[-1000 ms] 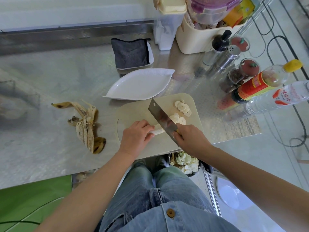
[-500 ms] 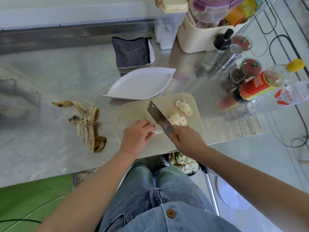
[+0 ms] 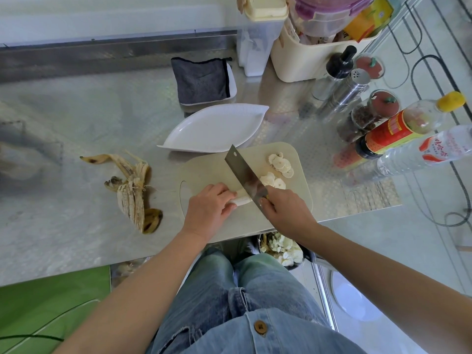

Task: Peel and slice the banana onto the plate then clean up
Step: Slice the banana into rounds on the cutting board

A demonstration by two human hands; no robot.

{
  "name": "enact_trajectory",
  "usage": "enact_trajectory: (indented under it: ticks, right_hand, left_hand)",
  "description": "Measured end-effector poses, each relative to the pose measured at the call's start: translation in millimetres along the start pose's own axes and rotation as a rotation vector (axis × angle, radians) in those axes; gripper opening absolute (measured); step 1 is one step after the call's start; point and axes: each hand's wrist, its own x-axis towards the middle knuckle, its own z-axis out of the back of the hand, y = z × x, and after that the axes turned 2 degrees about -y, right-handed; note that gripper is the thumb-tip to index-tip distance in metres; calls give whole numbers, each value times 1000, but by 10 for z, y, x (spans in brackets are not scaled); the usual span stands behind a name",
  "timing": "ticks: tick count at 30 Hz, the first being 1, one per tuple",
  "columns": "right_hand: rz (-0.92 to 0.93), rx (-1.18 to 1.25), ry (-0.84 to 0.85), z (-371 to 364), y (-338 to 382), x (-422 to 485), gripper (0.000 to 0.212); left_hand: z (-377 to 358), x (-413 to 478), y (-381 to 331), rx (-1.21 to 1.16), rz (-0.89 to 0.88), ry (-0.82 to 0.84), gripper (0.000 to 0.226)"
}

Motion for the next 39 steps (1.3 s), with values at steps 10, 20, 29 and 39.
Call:
enact_trajectory:
  ticks: [10, 20, 29, 39]
  right_hand:
    - [27, -29, 38, 76, -9, -87, 17]
    - [0, -56, 64, -74, 26, -4, 16]
    - [4, -8, 39, -206, 9, 59, 19]
    - [19, -13, 47, 67, 1, -95, 17]
  left_hand:
    - [18, 4, -13, 8, -5, -6, 25]
    - [-3, 2, -10, 7, 2, -10, 23]
    - [2, 1, -13, 11, 5, -1, 22]
    - [2, 10, -11, 18, 9, 4, 23]
